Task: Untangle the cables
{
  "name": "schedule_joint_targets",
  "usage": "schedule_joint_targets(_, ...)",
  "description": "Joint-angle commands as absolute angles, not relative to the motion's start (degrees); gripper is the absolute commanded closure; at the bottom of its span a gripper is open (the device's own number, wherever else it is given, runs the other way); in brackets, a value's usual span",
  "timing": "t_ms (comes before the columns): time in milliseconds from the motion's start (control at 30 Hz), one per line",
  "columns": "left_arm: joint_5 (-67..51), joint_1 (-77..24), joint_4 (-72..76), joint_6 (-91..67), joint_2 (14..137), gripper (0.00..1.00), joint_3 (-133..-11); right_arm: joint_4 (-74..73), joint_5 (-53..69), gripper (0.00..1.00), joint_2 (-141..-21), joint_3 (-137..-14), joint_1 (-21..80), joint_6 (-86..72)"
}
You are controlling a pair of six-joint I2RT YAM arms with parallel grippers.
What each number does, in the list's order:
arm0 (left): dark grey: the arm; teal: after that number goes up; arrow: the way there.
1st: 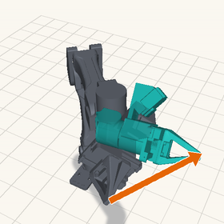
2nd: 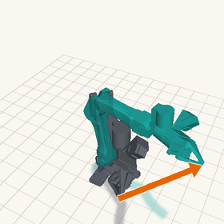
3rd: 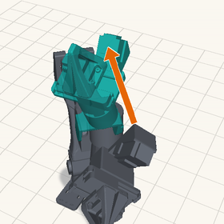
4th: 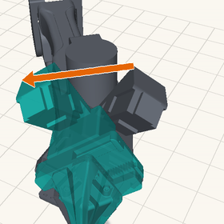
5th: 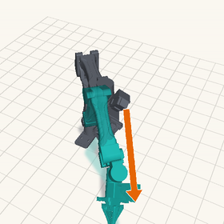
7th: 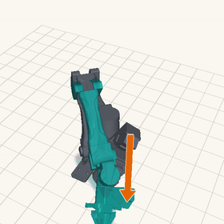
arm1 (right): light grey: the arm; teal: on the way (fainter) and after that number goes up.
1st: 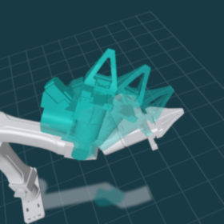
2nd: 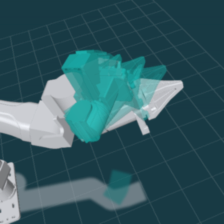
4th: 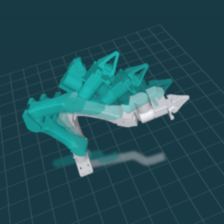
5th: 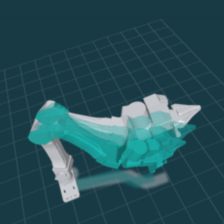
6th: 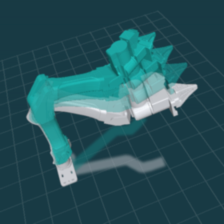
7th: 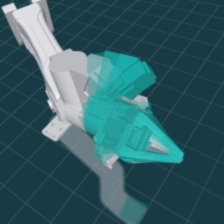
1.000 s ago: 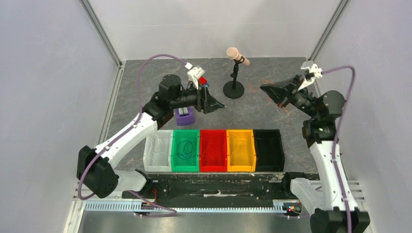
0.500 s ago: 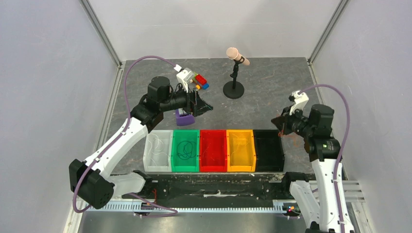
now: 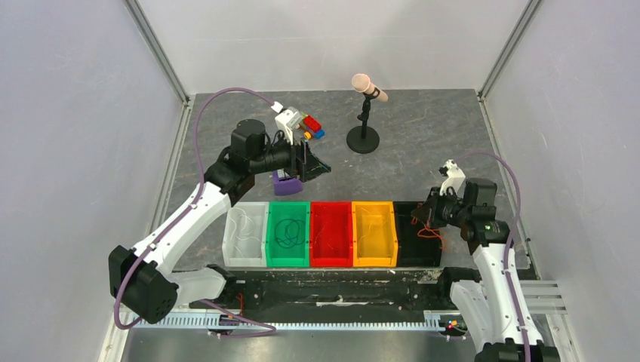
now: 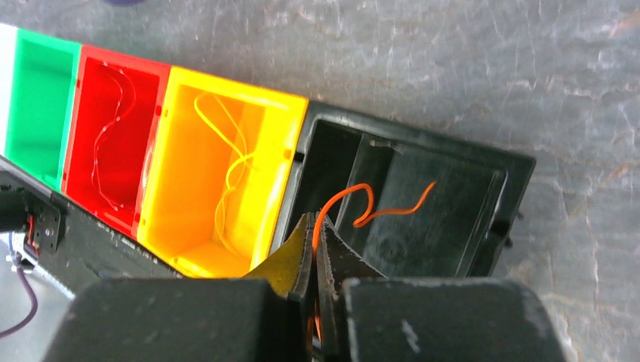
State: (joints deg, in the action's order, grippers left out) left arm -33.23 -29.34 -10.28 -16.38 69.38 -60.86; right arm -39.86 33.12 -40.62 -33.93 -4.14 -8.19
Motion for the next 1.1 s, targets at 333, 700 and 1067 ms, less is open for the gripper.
schedule_joint_targets(333, -32.02, -29.38, -9.87, -13.92, 69.06, 0.27, -60.60, 4.65, 41.24, 0.82, -38.94, -15.05, -4.31, -19.04)
schedule_joint_targets(700, -32.43, -29.36, -10.06, -14.15, 69.49, 0.27, -60.20, -24.55, 40.66, 0.39, -41.56, -33.63, -4.39, -2.91)
schedule_joint_targets(1067, -33.02, -29.36, -11.53, -13.01, 69.35, 0.28, -60.29, -51.38, 37.81, 0.65, -55.07, -49.91, -4.31, 22.55)
